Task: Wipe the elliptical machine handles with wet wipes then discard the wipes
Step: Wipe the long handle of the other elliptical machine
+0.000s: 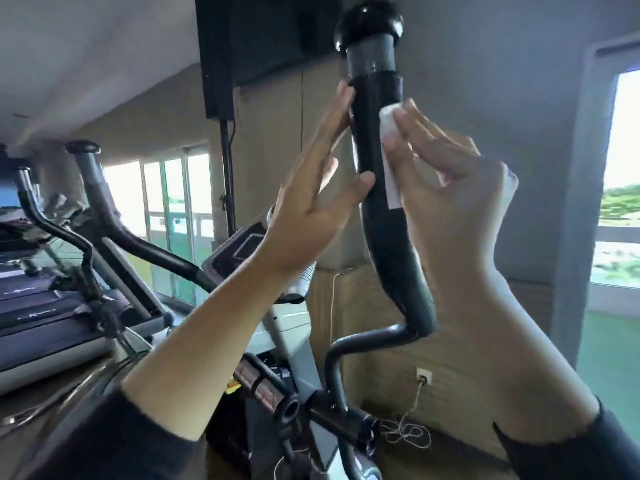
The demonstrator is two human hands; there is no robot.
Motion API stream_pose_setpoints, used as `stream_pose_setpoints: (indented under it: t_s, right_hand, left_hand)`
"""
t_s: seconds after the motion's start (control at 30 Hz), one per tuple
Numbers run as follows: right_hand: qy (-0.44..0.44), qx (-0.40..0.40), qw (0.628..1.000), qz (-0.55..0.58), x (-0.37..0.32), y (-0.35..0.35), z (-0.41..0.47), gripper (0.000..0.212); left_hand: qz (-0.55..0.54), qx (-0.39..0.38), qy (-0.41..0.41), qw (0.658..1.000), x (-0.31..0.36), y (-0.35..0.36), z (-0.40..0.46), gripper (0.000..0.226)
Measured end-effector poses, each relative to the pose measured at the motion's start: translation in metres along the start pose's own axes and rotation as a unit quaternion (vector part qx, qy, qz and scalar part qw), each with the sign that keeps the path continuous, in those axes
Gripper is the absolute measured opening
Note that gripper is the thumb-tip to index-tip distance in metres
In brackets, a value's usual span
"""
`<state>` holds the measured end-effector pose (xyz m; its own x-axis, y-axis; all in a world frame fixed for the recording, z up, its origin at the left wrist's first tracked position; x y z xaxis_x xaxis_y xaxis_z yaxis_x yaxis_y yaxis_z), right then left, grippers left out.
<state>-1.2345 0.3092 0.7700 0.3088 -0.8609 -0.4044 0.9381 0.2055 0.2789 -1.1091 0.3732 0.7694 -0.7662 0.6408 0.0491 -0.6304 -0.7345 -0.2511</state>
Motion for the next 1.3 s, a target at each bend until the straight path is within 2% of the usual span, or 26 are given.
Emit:
stream_pose_setpoints:
  t_s: [0.13, 0.37, 0.53, 0.67, 0.87, 1.13, 1.3]
  right_hand:
    - [-0.023, 0.035, 0.995, -0.092, -0.02, 0.006, 0.013, 0.02]
    - [-0.061, 0.061, 0.979, -0.187, -0.02, -0.006, -0.037, 0.024]
    - [-0.13, 0.1, 0.964, -0.211, -0.04, 0.011, -0.017, 0.018]
    - [-0.137, 0.094, 0.966, -0.199, -0.045, 0.016, -0.009, 0.021]
    - [-0.171, 0.074, 0.942, -0.28, -0.017, -0.006, -0.055, 0.022]
    - [-0.179, 0.11, 0.932, -0.295, -0.032, 0.009, -0.042, 0.023]
    - [-0.179, 0.12, 0.919, -0.329, -0.015, 0.0, -0.08, 0.026]
  left_hand:
    - [-0.049, -0.001, 0.013, 0.999, -0.004, 0.0, -0.001, 0.069]
    - [-0.101, -0.014, 0.026, 0.994, -0.01, 0.002, -0.008, 0.068]
    - [-0.126, -0.02, 0.015, 0.992, -0.014, 0.004, -0.009, 0.072]
    - [-0.124, -0.01, 0.016, 0.992, -0.015, 0.004, -0.012, 0.071]
    - [-0.125, -0.005, 0.037, 0.991, -0.017, 0.013, -0.025, 0.066]
    - [-0.163, -0.006, 0.047, 0.986, -0.026, 0.021, -0.037, 0.066]
    - [-0.172, -0.011, 0.069, 0.983, -0.034, 0.029, -0.049, 0.064]
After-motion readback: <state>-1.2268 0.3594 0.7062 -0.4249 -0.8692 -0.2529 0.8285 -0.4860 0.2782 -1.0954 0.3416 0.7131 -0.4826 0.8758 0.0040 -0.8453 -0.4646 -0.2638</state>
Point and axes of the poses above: each hand's wrist, its own z-axis towards the middle knuckle, its own y-axis out of the palm, x = y × z, the point moved 7 cm from there along z, towards the middle knuckle, and after that the axes turned 12 degrees about y, right-handed, at the moved point
